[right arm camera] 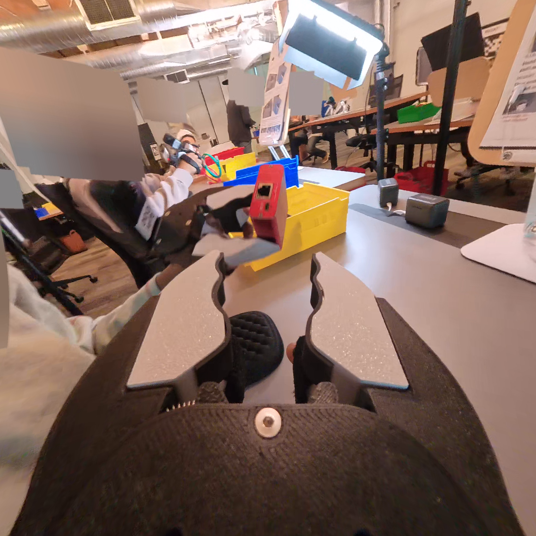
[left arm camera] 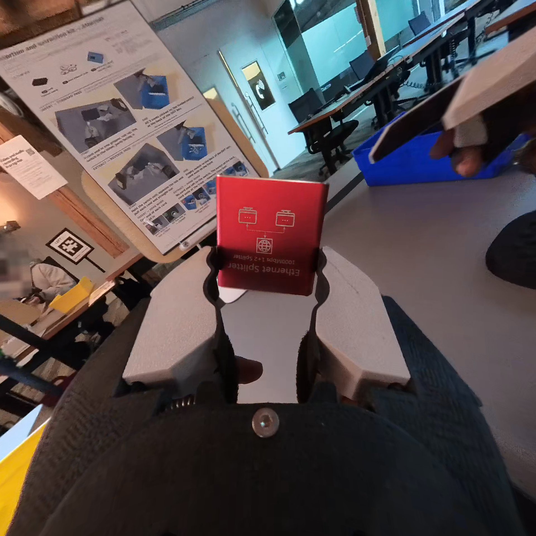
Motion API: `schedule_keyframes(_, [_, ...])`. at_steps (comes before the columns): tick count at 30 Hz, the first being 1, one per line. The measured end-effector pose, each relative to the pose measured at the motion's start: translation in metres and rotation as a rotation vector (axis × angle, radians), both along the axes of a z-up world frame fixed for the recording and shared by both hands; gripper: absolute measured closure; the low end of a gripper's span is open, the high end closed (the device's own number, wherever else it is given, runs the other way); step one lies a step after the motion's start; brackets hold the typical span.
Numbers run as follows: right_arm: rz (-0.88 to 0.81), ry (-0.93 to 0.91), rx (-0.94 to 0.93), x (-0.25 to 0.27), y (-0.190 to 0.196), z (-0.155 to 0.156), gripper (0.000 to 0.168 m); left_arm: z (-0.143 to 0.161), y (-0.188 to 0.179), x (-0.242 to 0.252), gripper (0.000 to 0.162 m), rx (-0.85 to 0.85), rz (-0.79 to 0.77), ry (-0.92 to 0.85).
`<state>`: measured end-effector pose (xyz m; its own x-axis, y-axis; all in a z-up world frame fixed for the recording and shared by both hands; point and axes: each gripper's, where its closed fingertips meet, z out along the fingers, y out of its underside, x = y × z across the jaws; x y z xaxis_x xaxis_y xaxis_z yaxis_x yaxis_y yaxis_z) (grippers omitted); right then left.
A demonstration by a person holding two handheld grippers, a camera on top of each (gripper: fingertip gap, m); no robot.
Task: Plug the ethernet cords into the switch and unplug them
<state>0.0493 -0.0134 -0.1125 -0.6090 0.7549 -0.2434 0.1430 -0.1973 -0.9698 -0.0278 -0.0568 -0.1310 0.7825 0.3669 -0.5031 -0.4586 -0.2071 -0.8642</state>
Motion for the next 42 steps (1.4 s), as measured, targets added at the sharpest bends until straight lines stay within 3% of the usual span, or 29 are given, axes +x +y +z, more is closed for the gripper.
schedule_keyframes(9, [-0.001,-0.107,0.105,-0.02,-0.018,-0.03,0.122,-0.029,0.03,0.04,0.097,-0.085,-0.059,0.053])
schedule_keyframes(11, [0.01,-0.13,0.139,-0.02,-0.02,-0.039,0.138,-0.034,0.031,0.04,0.097,-0.118,-0.042,0.079])
schedule_keyframes(16, [-0.024,-0.082,0.398,-0.019,-0.009,-0.059,0.141,-0.059,0.03,0.043,0.101,-0.273,-0.132,0.056])
schedule_keyframes(19, [0.07,-0.049,0.501,-0.009,-0.01,-0.061,0.141,-0.065,0.024,0.047,0.095,-0.268,-0.27,-0.028])
schedule_keyframes(24, [0.325,0.047,0.753,0.013,-0.019,-0.066,0.141,-0.063,0.019,0.086,0.103,-0.228,-0.609,-0.219])
schedule_keyframes(26, [0.439,0.092,0.774,0.023,-0.028,-0.063,0.141,-0.069,0.022,0.088,0.104,-0.248,-0.617,-0.217])
schedule_keyframes(28, [0.493,0.125,0.791,0.027,-0.032,-0.06,0.141,-0.075,0.024,0.089,0.117,-0.267,-0.607,-0.153])
schedule_keyframes(29, [0.503,0.136,0.803,0.028,-0.032,-0.059,0.141,-0.074,0.024,0.091,0.131,-0.25,-0.611,-0.134])
schedule_keyframes(30, [0.514,0.149,0.807,0.028,-0.032,-0.058,0.141,-0.073,0.025,0.092,0.132,-0.228,-0.615,-0.132])
schedule_keyframes(33, [0.503,0.211,0.741,0.029,-0.034,-0.046,0.141,-0.063,0.027,0.094,0.133,-0.131,-0.596,-0.16])
schedule_keyframes(36, [0.29,0.202,0.543,0.006,-0.025,-0.027,0.128,-0.043,0.029,0.069,0.135,0.024,-0.393,-0.136])
schedule_keyframes(39, [0.113,0.131,0.123,-0.013,-0.016,-0.01,0.065,-0.033,0.023,0.027,0.134,0.057,-0.018,-0.064])
schedule_keyframes(40, [0.087,0.085,-0.032,-0.017,-0.017,-0.009,0.052,-0.033,0.023,0.02,0.134,0.024,0.066,-0.016])
schedule_keyframes(42, [0.033,0.031,-0.216,-0.024,-0.019,-0.017,0.05,-0.029,0.027,0.021,0.134,-0.006,0.158,0.075])
